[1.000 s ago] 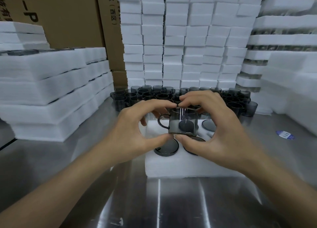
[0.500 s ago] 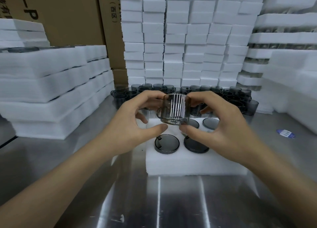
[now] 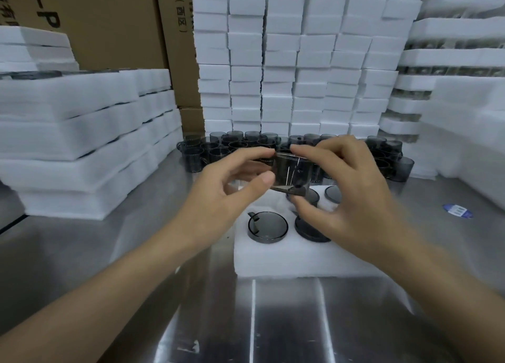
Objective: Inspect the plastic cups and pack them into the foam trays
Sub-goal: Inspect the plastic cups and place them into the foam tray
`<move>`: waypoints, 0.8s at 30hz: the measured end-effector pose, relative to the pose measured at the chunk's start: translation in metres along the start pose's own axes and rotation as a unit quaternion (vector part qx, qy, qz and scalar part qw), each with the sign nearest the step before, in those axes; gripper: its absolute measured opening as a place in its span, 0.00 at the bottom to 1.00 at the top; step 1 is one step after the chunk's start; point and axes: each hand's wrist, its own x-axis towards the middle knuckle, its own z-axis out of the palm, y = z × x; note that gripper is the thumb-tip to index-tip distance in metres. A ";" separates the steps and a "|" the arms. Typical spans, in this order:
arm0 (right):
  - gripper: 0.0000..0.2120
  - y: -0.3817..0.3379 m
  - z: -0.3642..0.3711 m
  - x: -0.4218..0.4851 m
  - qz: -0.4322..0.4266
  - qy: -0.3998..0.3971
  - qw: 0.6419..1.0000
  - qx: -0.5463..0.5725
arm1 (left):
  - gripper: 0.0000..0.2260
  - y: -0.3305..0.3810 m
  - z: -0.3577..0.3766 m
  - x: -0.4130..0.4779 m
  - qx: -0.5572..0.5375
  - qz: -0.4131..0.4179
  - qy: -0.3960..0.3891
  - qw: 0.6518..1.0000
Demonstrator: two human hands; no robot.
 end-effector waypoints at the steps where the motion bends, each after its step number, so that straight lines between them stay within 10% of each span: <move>1: 0.30 -0.003 0.001 0.000 -0.021 0.008 1.000 -0.007 | 0.20 0.002 0.003 -0.002 -0.001 -0.005 -0.003 1.000; 8: 0.29 -0.020 0.010 -0.004 -0.079 0.002 0.997 0.027 | 0.23 0.005 0.017 -0.008 -0.023 -0.014 -0.011 1.000; 24: 0.14 0.002 -0.005 0.001 0.124 -0.152 0.973 0.122 | 0.20 -0.037 -0.017 0.011 0.007 -0.035 -0.016 0.999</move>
